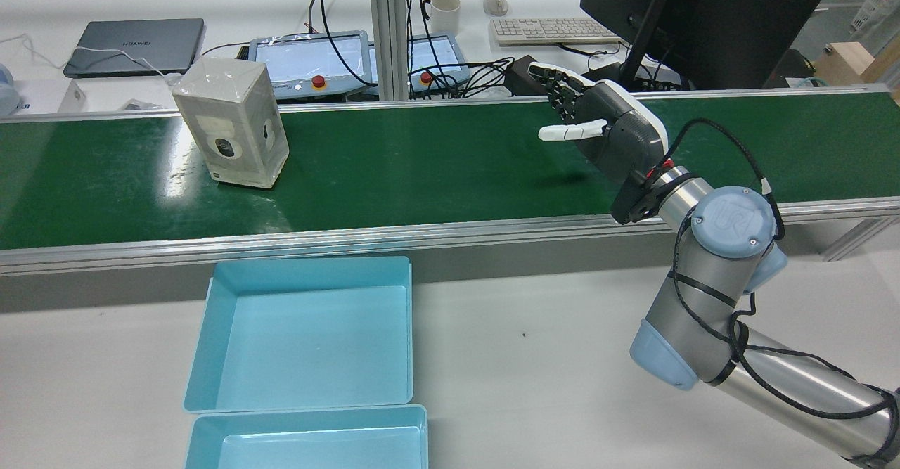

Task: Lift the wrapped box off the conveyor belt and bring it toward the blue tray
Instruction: 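Wait with the open right hand as the wrapped white box approaches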

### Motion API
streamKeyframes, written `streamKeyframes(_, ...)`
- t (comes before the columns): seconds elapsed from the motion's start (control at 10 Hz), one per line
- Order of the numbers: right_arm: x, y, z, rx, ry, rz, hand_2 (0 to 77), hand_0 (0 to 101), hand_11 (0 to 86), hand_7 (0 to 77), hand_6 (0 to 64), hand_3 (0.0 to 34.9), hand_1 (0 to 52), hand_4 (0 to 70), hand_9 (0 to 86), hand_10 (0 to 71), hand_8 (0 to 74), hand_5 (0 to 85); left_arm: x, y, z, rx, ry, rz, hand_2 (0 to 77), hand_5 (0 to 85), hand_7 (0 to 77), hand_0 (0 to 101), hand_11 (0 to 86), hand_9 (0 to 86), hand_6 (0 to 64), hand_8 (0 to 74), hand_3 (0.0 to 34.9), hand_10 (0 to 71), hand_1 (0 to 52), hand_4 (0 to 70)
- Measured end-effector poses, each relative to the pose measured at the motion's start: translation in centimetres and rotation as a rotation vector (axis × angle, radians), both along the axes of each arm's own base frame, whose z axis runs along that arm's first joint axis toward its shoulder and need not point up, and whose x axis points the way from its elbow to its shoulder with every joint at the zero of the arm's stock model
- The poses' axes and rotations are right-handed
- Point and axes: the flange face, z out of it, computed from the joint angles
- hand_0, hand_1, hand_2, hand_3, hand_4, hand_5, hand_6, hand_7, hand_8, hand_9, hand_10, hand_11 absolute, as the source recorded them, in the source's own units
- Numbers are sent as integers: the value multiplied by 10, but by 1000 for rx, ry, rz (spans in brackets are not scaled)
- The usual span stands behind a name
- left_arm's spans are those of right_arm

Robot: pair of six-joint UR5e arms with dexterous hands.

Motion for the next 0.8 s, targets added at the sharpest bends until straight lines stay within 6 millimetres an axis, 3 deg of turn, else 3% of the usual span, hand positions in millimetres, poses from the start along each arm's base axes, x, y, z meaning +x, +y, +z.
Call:
streamKeyframes(0.1, 0, 0, 1, -2, -4, -1, 109, 469, 11, 22, 5, 0, 142, 82, 38, 0, 11, 180, 0, 0, 0, 0, 0, 0, 11, 11, 5, 0, 5, 0, 5, 5, 0, 5, 0, 0)
streamKeyframes(0.8, -2, 1, 1, -4, -7, -6, 109, 470, 11, 22, 22, 0, 142, 82, 38, 0, 11, 180, 0, 0, 0, 0, 0, 0, 5, 11, 5, 0, 5, 0, 5, 5, 0, 0, 0, 0)
